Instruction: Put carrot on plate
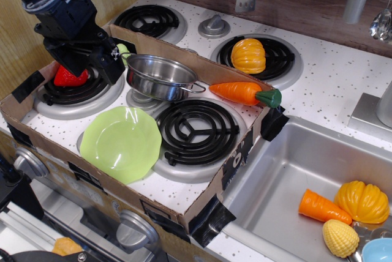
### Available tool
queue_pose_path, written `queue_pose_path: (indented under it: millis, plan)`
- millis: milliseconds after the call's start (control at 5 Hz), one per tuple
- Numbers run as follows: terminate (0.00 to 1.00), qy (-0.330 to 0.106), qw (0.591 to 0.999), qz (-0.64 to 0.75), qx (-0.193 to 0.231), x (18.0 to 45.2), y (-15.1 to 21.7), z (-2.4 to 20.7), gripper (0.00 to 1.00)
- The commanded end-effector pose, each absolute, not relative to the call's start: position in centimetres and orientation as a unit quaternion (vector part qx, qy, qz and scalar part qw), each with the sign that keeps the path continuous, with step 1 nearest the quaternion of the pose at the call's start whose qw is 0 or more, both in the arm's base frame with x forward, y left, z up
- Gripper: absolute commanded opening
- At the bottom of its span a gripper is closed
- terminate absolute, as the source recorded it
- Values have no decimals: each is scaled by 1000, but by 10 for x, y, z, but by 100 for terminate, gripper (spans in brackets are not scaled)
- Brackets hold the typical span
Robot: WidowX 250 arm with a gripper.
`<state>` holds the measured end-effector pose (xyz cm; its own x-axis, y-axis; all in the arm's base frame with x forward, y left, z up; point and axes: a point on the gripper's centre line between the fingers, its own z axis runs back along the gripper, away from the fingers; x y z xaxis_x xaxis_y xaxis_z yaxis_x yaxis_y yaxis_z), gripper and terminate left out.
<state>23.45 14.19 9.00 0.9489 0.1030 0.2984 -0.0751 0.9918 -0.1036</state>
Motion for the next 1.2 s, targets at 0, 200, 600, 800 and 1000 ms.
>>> queue_pose_path:
  millis: [0, 200, 600, 800, 1000]
  plan:
    - [0, -153, 986, 45, -46, 234, 142, 90, 100]
    - [0, -144, 985, 99, 12, 237, 119, 130, 100]
    - [0, -116, 966, 217, 78, 257, 56, 170, 100]
    - [0, -129, 929, 339, 73, 280, 25, 157, 100]
    - [0, -132, 909, 394, 46, 307, 26, 126, 100]
